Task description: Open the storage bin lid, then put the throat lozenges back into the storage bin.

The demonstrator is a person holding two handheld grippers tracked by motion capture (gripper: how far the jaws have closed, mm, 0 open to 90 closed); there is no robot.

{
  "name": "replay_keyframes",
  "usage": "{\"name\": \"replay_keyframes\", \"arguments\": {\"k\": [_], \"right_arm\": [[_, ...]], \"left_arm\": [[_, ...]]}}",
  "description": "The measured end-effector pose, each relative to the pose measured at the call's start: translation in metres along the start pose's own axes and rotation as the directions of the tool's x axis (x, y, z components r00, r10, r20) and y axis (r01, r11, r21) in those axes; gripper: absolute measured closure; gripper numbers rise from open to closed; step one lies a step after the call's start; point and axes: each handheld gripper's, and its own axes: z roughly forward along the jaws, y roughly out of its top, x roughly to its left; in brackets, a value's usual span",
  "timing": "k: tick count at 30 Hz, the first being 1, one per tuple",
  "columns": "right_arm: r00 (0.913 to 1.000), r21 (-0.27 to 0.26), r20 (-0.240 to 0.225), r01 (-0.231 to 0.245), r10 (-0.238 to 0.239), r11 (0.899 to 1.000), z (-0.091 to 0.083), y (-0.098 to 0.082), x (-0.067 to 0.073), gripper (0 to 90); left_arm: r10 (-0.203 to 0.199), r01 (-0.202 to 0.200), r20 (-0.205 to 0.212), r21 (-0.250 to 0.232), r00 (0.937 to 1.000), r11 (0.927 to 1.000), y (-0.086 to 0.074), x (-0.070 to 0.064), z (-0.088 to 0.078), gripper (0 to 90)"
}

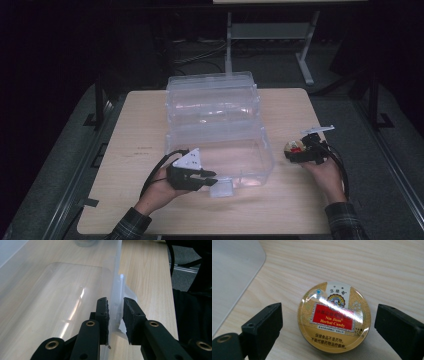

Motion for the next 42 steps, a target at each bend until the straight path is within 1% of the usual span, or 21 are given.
{"name": "replay_keyframes", "arguments": {"k": [6,11,15,18,20,23,31,33,42], "right_arm": [[0.9997,-0.005,-0.003,-0.023,0.023,1.000,0.005,-0.002,-0.004,7.8],[0.9998,0.000,-0.005,-0.021,0.021,1.000,0.010,-0.003,-0.006,7.8],[0.9995,0.008,-0.007,-0.030,0.030,1.000,0.014,-0.004,-0.006,7.9],[0.9997,0.013,-0.004,-0.026,0.026,1.000,0.016,-0.005,-0.007,8.3],[0.9995,0.016,-0.005,-0.031,0.032,0.999,0.017,-0.005,-0.006,9.8],[0.9996,0.009,-0.004,-0.028,0.028,1.000,0.016,-0.006,-0.007,13.0],[0.9997,0.009,-0.006,-0.026,0.026,1.000,0.016,-0.006,-0.007,16.3],[0.9995,0.010,-0.011,-0.028,0.028,1.000,0.016,-0.007,-0.007,19.1],[0.9995,0.008,-0.012,-0.028,0.029,1.000,0.015,-0.007,-0.008,19.6]], "left_arm": [[-0.001,0.001,0.000,-0.001,1.0000,1.0000,0.000,0.000,0.000,74.6],[-0.001,0.001,0.001,0.000,1.0000,1.0000,0.000,0.000,0.000,74.5],[-0.002,0.002,0.001,-0.002,1.0000,1.0000,0.000,0.000,0.000,74.6],[-0.002,0.002,0.002,-0.002,1.0000,1.0000,0.000,0.000,0.000,74.5],[-0.002,0.002,0.002,-0.002,1.0000,1.0000,0.000,0.000,0.000,74.5],[-0.002,0.002,0.002,-0.002,1.0000,1.0000,0.000,0.000,0.000,74.5],[-0.002,0.002,0.001,-0.002,1.0000,1.0000,0.000,0.000,0.000,74.5],[-0.002,0.002,0.001,-0.002,1.0000,1.0000,0.000,0.000,0.000,74.5],[-0.001,0.001,0.001,-0.002,1.0000,1.0000,0.000,0.000,0.000,74.5]]}}
